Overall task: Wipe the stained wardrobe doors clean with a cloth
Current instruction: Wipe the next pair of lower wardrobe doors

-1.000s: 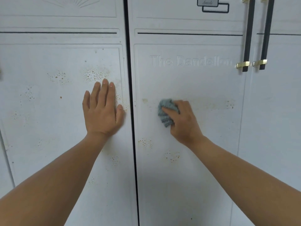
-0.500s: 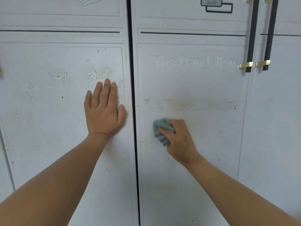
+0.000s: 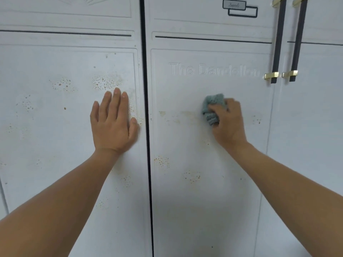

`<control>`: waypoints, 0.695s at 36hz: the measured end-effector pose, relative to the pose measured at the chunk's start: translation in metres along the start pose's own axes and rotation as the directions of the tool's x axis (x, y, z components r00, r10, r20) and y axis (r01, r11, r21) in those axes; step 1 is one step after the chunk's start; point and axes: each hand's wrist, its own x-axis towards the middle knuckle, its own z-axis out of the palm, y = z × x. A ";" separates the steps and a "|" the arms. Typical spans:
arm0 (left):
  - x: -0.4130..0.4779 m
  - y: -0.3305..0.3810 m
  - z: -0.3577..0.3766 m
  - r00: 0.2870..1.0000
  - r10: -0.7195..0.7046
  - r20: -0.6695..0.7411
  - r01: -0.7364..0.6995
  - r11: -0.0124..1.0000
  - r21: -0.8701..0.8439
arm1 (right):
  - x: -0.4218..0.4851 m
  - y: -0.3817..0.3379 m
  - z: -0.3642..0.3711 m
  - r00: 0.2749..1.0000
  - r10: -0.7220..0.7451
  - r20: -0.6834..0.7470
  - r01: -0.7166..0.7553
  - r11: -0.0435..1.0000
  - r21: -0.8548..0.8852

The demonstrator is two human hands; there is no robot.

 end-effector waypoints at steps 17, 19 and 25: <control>0.000 0.002 -0.001 1.000 -0.012 0.017 0.013 0.999 -0.033 | -0.033 -0.005 0.011 1.000 -0.009 0.004 0.008 0.997 0.078; 0.000 0.002 -0.001 1.000 -0.013 0.014 0.013 1.000 -0.027 | -0.046 -0.017 0.018 1.000 -0.005 -0.005 0.005 0.996 0.087; 0.000 0.000 0.000 1.000 -0.005 0.002 0.005 1.000 -0.027 | -0.071 -0.012 0.024 0.999 -0.013 -0.041 0.017 0.996 0.090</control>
